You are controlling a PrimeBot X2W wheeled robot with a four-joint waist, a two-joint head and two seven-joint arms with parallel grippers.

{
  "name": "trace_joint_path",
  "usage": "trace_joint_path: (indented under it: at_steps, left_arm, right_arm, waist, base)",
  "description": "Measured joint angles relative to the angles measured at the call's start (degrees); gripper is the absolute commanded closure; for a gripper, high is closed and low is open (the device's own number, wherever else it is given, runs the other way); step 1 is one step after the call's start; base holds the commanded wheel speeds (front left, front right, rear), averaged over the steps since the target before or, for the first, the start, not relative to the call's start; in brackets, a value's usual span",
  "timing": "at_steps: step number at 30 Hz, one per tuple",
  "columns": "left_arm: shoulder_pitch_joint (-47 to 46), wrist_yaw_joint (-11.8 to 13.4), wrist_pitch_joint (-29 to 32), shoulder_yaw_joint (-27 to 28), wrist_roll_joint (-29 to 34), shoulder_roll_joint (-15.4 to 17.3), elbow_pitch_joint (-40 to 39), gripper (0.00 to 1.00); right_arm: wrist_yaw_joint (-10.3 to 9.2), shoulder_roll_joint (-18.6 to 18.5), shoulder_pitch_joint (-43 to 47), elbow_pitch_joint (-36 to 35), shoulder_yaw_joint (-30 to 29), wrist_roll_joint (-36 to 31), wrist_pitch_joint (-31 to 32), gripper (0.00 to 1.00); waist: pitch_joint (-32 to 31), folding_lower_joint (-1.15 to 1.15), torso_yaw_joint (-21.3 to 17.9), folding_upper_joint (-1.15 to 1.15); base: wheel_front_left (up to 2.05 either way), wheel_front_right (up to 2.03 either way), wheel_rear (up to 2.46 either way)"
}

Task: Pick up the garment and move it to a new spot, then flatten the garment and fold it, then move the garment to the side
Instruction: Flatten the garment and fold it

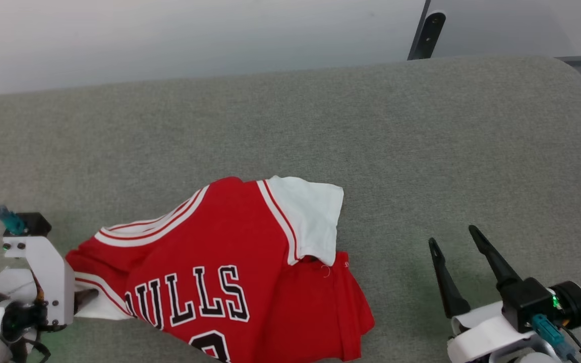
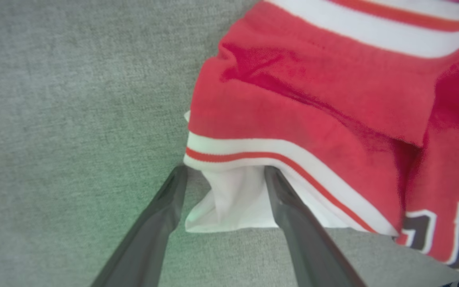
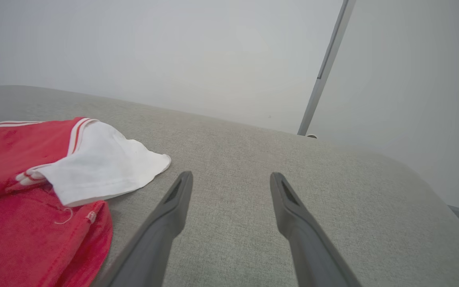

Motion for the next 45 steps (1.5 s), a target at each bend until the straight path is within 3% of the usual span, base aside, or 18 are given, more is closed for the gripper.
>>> trace_joint_path:
  at_steps: [1,3,10,19,24,27,36,44,45]
  left_arm:
    - [-0.2,0.1,0.2,-0.2,0.0,-0.1,0.3,0.29]
    - [-0.8,0.2,0.3,-0.4,0.1,-0.3,0.9,1.00]
    - [-2.9,0.5,0.2,-1.6,1.1,-1.9,2.0,1.00]
    - [-8.1,0.0,-1.0,-4.9,3.3,-6.8,3.3,1.00]
    - [-11.0,-0.7,-1.9,-7.1,4.1,-10.1,4.2,1.00]
    - [-12.6,-1.1,-2.6,-8.2,4.2,-11.8,4.8,1.00]
    - [-16.6,-1.7,-4.9,-10.5,3.8,-15.1,6.9,1.00]
    - [-18.8,-2.1,-6.2,-11.9,1.9,-16.1,8.7,1.00]
    - [-18.9,-2.1,-6.2,-12.0,1.5,-16.2,8.9,1.00]
  right_arm:
    - [-0.01,-0.1,-0.3,0.2,0.4,0.2,0.0,0.00]
    - [0.00,-0.5,-1.4,0.4,1.4,0.4,0.0,0.00]
    - [0.00,-3.9,-7.7,2.0,7.2,6.5,5.4,0.00]
    - [-0.02,-13.6,-23.3,7.6,17.7,23.5,26.1,0.00]
    - [0.00,-16.6,-32.3,10.9,25.8,34.4,35.9,0.00]
    - [0.00,-18.6,-37.6,14.6,30.2,36.0,40.7,0.00]
    - [0.00,-16.9,-45.0,28.2,33.1,42.5,50.5,0.00]
    - [0.00,-14.9,-47.5,35.2,32.6,45.3,53.5,0.00]
    - [0.00,-14.7,-47.8,35.8,32.8,45.3,54.1,0.17]
  waist:
    - [0.0,0.00,0.1,0.00]
    - [0.0,0.00,0.5,0.00]
    - [-0.1,0.00,2.6,0.00]
    - [0.5,0.00,7.5,0.00]
    - [1.3,0.00,10.5,0.00]
    - [2.1,0.00,12.1,0.00]
    - [5.2,0.00,16.1,0.00]
    - [7.2,0.00,18.2,0.00]
    - [7.4,0.00,18.3,0.00]
  base:
    - [0.00,0.00,0.00]
    - [0.00,0.00,0.00]
    - [0.00,0.00,0.00]
    - [0.00,0.00,0.00]
    - [0.00,0.00,0.00]
    - [0.00,0.00,0.00]
    - [0.00,0.00,0.00]
    - [0.00,0.00,0.00]
    - [0.00,0.00,0.00]
